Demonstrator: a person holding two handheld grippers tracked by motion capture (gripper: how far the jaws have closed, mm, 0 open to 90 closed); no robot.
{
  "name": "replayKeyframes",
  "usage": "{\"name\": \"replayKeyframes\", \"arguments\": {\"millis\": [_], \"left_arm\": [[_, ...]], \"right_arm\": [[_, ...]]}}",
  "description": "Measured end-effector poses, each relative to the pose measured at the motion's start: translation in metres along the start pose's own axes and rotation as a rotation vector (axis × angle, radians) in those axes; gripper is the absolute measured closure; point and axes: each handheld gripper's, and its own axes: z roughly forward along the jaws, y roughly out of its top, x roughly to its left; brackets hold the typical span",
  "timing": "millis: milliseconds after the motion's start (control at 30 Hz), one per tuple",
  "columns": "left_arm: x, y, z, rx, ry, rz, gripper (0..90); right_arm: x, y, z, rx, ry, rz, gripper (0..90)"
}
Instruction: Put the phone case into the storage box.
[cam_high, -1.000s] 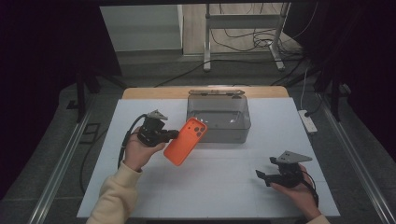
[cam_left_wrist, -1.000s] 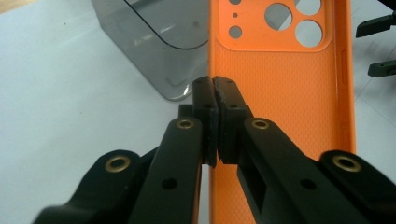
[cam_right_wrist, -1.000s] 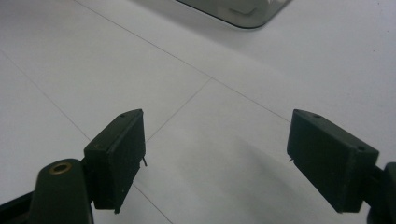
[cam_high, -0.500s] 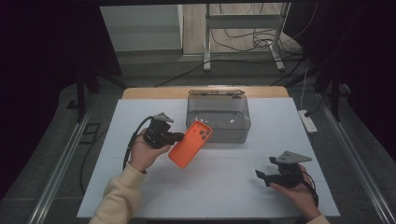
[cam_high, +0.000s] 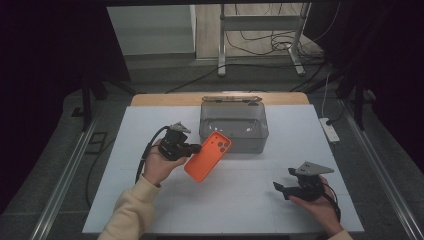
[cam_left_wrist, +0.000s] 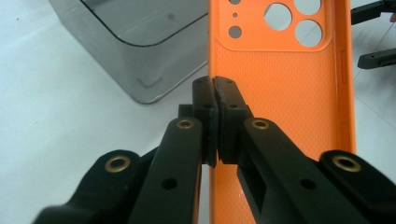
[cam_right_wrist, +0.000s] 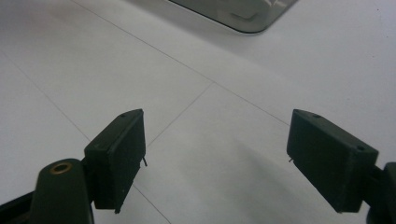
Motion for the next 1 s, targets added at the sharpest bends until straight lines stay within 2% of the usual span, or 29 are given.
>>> {"name": "replayKeyframes", "arguments": {"millis": [733, 900, 1000], "left_arm": [[-0.0089, 0.0033, 0.0087, 0.003, -0.010, 0.018, 88.1], [-0.0091, 0.0041, 0.0090, 0.001, -0.008, 0.022, 88.1], [-0.0094, 0.0042, 0.0101, 0.003, -0.009, 0.023, 88.1]], "right_arm": [[0.0001, 0.0005, 0.0004, -0.002, -0.005, 0.006, 20.1], [0.0019, 0.0033, -0.0021, -0.028, -0.009, 0.015, 20.4], [0.0065, 0.0067, -0.0021, -0.054, 0.015, 0.025, 20.4]]}}
